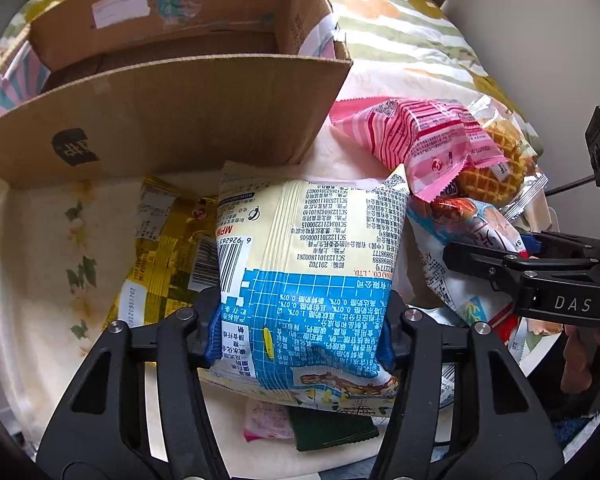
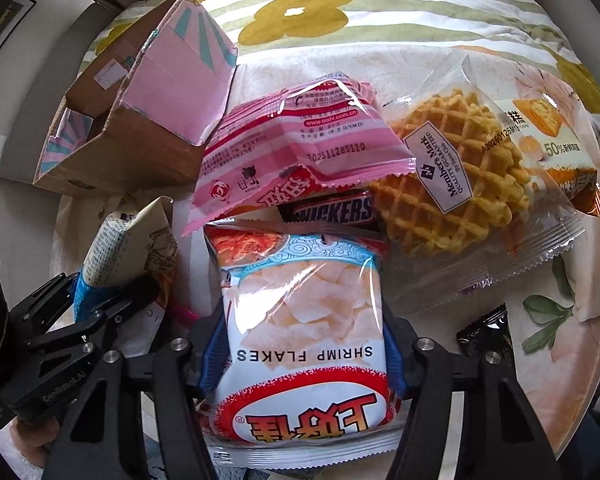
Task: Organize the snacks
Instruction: 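Grasp the blue-and-white biscuit bag with left tool while right tool grasps shrimp flakes bag, then carry both bags into the cardboard box and open both tools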
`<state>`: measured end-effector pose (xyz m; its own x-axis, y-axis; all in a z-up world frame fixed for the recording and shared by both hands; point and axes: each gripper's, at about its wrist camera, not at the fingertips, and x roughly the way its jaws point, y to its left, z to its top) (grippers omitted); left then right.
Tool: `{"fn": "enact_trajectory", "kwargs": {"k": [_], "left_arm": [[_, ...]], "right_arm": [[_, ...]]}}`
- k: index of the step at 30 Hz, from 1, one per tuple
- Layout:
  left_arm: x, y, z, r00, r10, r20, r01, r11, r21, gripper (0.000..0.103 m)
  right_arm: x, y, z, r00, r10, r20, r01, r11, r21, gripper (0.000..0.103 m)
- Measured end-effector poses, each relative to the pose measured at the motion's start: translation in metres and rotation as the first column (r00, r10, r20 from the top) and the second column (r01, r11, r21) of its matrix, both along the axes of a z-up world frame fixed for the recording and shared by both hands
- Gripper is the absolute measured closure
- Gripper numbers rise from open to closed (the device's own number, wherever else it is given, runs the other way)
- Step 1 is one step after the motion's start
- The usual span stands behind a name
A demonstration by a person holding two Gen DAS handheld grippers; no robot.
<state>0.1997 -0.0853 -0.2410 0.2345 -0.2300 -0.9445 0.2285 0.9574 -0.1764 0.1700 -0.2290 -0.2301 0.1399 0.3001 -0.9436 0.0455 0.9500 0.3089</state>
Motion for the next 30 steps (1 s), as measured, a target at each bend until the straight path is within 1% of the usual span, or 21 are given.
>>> {"fn": "enact_trajectory", "kwargs": {"k": [6,12,15,17,20,23,25,30], "left_arm": [[-0.016,0.005,0.020,0.998,0.023,0.052,-0.024,1.000,0.013,0.051],[-0.046,0.032,0.046,0.992,0.059,0.107,-0.060,0.998,0.006,0.051],[-0.057,0.041,0.063,0.986,0.089,0.138,-0.090,0.996,0.004,0.051],[-0.062,0.047,0.074,0.981,0.122,0.154,-0.122,0.992,-0.006,0.051],[-0.069,0.055,0.094,0.965,0.167,0.203,-0.171,0.985,0.001,0.051],[-0.070,0.068,0.114,0.947,0.207,0.246,-0.211,0.977,-0.008,0.051],[-0.067,0.076,0.125,0.938,0.218,0.271,-0.224,0.975,-0.009,0.051],[-0.039,0.101,0.145,0.923,0.225,0.312,-0.234,0.972,-0.010,0.051]], "right_arm": [[-0.018,-0.012,0.020,0.998,0.023,0.063,-0.023,1.000,0.010,0.044],[-0.041,-0.007,0.043,0.991,0.050,0.122,-0.051,0.999,0.006,0.045],[-0.052,-0.003,0.059,0.985,0.068,0.158,-0.070,0.998,0.008,0.045],[-0.052,0.005,0.068,0.979,0.087,0.187,-0.090,0.996,0.005,0.045],[-0.052,0.012,0.083,0.964,0.127,0.233,-0.131,0.991,0.002,0.045],[-0.047,0.023,0.098,0.948,0.156,0.277,-0.163,0.987,0.001,0.045],[-0.041,0.031,0.106,0.939,0.168,0.299,-0.175,0.984,-0.002,0.045],[-0.015,0.058,0.124,0.920,0.180,0.349,-0.188,0.982,-0.012,0.045]]}}
